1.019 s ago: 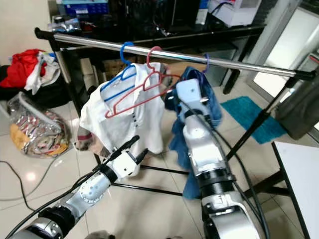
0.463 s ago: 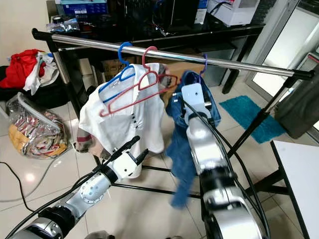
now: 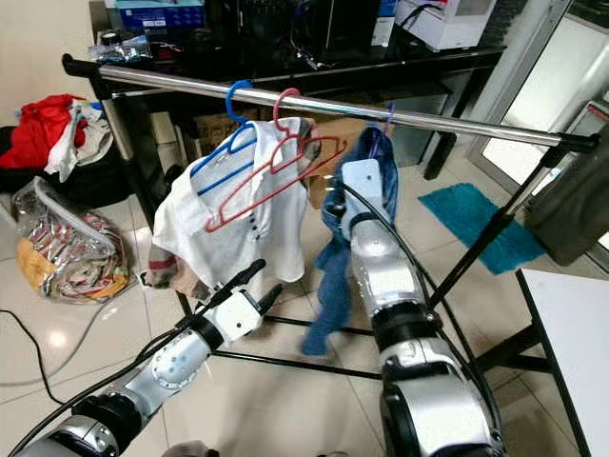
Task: Hang hanger
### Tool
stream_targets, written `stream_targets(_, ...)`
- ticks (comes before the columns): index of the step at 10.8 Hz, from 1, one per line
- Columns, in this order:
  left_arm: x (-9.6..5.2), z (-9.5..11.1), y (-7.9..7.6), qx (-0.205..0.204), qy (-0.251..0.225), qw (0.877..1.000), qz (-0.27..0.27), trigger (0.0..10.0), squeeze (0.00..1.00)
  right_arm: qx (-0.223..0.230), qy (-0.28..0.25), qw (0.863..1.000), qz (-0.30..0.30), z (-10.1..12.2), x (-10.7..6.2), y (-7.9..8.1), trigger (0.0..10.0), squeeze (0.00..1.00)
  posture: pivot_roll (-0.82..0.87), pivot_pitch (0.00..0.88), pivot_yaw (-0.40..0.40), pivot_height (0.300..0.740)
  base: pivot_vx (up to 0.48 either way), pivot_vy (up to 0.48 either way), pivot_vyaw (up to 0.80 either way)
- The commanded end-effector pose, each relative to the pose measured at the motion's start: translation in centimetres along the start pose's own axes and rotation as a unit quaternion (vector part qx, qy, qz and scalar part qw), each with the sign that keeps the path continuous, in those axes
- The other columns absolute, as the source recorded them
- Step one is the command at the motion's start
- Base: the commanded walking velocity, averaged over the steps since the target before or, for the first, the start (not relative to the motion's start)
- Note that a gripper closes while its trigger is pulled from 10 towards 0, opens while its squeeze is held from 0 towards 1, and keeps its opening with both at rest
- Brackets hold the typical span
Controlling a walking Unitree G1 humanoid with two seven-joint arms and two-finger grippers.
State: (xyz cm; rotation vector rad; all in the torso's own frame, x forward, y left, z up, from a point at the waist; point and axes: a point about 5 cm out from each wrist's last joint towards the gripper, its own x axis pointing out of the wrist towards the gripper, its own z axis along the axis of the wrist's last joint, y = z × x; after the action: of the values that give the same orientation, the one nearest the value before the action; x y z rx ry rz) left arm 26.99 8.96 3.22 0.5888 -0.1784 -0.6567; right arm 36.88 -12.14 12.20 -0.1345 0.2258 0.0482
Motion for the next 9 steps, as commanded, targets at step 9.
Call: stream_targets(9, 0.1, 0.5, -0.3, 0.009, -0.016, 1.0, -0.006, 10.0, 0.0, 0.05, -0.018, 0.998, -0.036, -0.2, 0.2, -1.1, 0.0, 0.0, 0.17, 0.0, -0.049, 0.74, 0.0, 0.0, 0.0)
